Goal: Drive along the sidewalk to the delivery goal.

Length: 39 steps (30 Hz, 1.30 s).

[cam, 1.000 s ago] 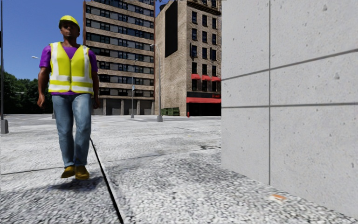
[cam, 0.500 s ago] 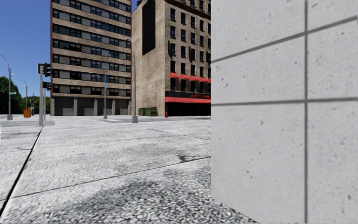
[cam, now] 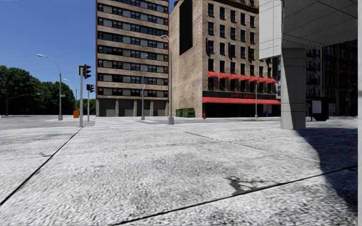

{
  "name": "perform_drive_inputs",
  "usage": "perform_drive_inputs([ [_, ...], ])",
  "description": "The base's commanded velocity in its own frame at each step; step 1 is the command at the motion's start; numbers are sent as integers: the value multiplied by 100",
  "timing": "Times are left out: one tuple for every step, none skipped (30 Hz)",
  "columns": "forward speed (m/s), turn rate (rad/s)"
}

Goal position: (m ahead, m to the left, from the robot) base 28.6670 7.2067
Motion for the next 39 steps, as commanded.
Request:
perform_drive_inputs([
  [198,0],
  [198,0],
  [198,0],
  [198,0],
  [198,0],
  [198,0],
  [198,0],
  [198,0],
  [198,0],
  [198,0],
  [198,0],
  [198,0],
  [198,0],
  [198,5],
  [198,17],
  [198,31],
  [198,49],
  [198,65],
  [198,74],
  [198,77],
  [198,77],
  [198,78],
  [198,72],
  [198,43],
  [198,25],
  [198,7],
  [198,7],
  [198,0],
  [198,0],
  [198,0],
  [198,0],
  [198,0],
  [198,0],
  [198,0],
  [198,0],
  [198,0],
  [198,0],
  [198,0],
  [198,0],
])
